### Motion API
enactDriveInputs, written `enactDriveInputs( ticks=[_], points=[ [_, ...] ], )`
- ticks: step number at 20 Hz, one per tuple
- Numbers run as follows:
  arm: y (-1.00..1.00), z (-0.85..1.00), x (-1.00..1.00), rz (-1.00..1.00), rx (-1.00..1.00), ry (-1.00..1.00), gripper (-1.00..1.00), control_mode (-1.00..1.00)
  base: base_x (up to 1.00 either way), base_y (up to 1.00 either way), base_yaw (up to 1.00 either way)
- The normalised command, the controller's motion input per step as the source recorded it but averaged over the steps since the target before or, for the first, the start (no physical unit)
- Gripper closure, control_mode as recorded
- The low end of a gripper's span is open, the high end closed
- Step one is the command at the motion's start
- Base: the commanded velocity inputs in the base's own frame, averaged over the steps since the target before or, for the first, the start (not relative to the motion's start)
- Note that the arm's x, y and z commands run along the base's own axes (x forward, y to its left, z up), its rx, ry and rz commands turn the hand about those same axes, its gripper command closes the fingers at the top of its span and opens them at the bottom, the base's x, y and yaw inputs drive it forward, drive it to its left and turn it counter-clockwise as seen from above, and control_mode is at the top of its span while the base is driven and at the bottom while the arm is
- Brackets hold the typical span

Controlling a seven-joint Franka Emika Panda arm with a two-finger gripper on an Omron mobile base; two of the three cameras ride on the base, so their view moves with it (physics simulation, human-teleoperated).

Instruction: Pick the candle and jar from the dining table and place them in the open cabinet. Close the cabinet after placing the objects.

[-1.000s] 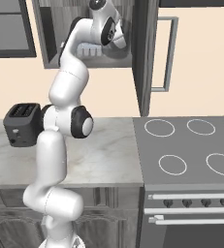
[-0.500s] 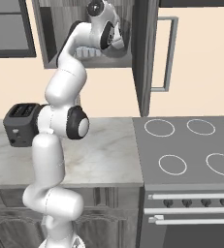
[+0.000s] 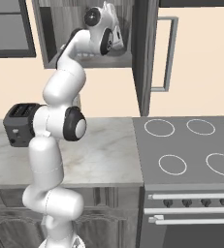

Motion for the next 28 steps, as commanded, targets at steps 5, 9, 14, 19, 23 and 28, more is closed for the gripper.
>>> enactDriveInputs(
  ticks=[5, 9, 14, 19, 23, 28],
  points=[
    [0.01, 0.31, 0.0, -0.05, 0.04, -0.11, -1.0, -1.0, 0.0, 0.0, 0.0],
    [0.0, 0.43, 0.0, -0.05, 0.04, -0.07, -1.0, -1.0, 0.0, 0.0, 0.0],
    [0.0, 0.47, -0.03, -0.04, 0.05, -0.07, -1.0, -1.0, 0.0, 0.0, 0.0],
    [0.0, 0.43, -0.14, -0.02, 0.07, -0.03, -1.0, -1.0, 0.0, 0.0, 0.0],
    [-0.04, 0.43, -0.28, -0.02, 0.07, 0.0, -1.0, -1.0, 0.0, 0.0, 0.0],
    [-0.18, 0.33, -0.55, -0.04, 0.1, 0.04, -1.0, -1.0, 0.0, 0.0, 0.0]
  ],
)
